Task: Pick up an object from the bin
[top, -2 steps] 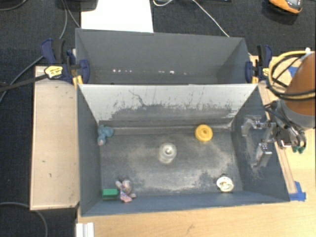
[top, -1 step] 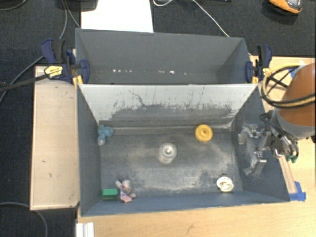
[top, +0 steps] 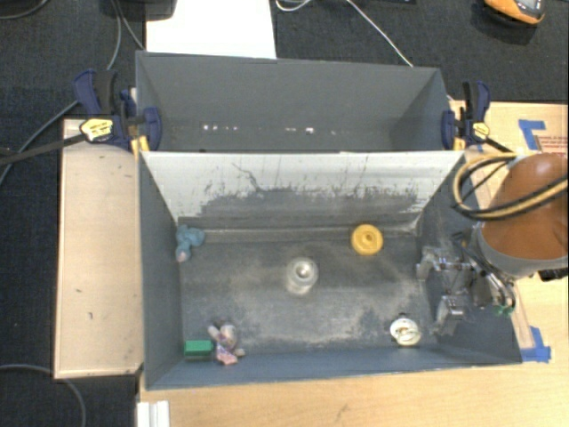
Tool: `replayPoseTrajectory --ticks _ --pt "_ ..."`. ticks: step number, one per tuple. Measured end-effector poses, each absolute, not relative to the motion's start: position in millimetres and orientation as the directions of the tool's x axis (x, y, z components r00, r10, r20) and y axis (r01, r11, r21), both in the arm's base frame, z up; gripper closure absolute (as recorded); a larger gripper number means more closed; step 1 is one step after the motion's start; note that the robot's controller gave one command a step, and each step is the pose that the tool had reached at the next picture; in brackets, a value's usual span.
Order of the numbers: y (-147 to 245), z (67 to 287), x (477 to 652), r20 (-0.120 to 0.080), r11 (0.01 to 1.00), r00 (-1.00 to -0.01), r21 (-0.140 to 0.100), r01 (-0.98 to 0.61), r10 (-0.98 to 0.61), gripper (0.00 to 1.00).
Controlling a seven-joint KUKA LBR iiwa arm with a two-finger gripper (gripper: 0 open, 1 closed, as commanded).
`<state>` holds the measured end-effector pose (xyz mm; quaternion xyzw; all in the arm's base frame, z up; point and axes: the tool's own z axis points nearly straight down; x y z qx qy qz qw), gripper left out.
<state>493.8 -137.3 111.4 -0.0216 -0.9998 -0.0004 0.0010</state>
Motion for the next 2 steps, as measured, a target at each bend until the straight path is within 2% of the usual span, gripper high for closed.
replayPoseTrajectory --ticks 1,2 --pt "-146.1 117.3 508.9 0.001 0.996 -0.996 0.001 0.087 0.087 0.0" --pt "-122.2 68.0 494.2 0.006 0.989 -0.989 0.003 0.148 0.148 0.0"
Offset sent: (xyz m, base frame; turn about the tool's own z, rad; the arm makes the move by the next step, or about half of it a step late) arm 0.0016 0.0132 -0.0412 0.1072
